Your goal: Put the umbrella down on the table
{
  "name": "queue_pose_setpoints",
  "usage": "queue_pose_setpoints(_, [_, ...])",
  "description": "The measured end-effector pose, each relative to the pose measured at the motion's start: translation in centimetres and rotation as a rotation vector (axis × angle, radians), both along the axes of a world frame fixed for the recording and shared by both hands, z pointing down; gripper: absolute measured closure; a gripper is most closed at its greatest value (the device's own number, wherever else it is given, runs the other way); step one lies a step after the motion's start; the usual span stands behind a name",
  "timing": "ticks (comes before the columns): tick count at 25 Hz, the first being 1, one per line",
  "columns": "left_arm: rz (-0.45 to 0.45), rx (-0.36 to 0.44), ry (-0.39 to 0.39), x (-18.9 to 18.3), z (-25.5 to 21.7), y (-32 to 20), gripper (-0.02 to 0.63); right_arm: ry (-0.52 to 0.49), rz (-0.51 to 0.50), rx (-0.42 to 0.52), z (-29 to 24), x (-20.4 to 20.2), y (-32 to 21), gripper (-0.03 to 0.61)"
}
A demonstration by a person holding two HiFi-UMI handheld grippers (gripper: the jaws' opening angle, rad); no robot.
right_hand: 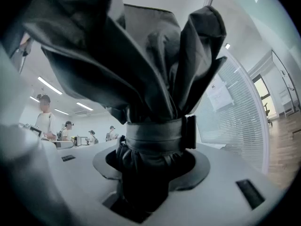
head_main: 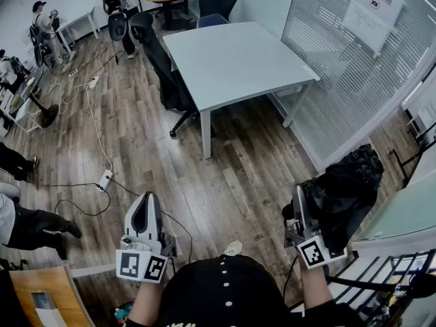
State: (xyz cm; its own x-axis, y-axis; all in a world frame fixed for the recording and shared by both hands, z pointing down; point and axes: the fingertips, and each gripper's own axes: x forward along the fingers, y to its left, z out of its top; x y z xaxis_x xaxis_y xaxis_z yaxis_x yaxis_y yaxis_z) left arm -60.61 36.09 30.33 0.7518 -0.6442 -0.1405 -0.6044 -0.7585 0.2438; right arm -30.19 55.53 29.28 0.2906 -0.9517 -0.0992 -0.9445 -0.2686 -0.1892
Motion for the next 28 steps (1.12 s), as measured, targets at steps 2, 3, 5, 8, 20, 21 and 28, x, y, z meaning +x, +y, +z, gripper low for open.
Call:
queue_pose_setpoints(2, [-0.002, 0.001, 0.002, 0.2, 0.0, 0.0, 0.597, 0.001, -0.004, 0.001, 0.0, 0.2, 0.0, 0.337])
queue_pose_setpoints(3, [-0.003, 0.001, 0.003, 0.4, 0.0, 0.1, 0.597, 0.002, -0.005, 0.001, -0.1, 0.3, 0.0, 0.337])
queue_pose_setpoints(5, [-0.004, 0.000, 0.002, 0.7, 0.0, 0.3, 0.597, 0.006, -0.005, 0.000, -0.1, 0.6, 0.1, 0.337])
queue_pose_setpoints(8, [0.001, -0.004, -0.005, 1.5, 0.3, 0.4, 0.597, 0.006, -0.002, -0.002, 0.1, 1.1, 0.4, 0.337])
queue_pose_setpoints(20, [-0.014, -0.027, -0.013, 6.9, 1.3, -0.4, 0.597, -0.006, -0.010, 0.015, 1.6, 5.3, 1.1, 0.337])
queue_pose_setpoints(21, [-0.014, -0.027, -0.011, 7.4, 1.4, -0.4, 0.597, -0.009, -0.013, 0.014, 1.8, 5.7, 1.2, 0.337])
queue_pose_setpoints(28, [-0.003, -0.027, -0.021, 10.1, 1.7, 0.8, 0.597, -0.020, -0.017, 0.014, 2.3, 8.2, 1.6, 0.337])
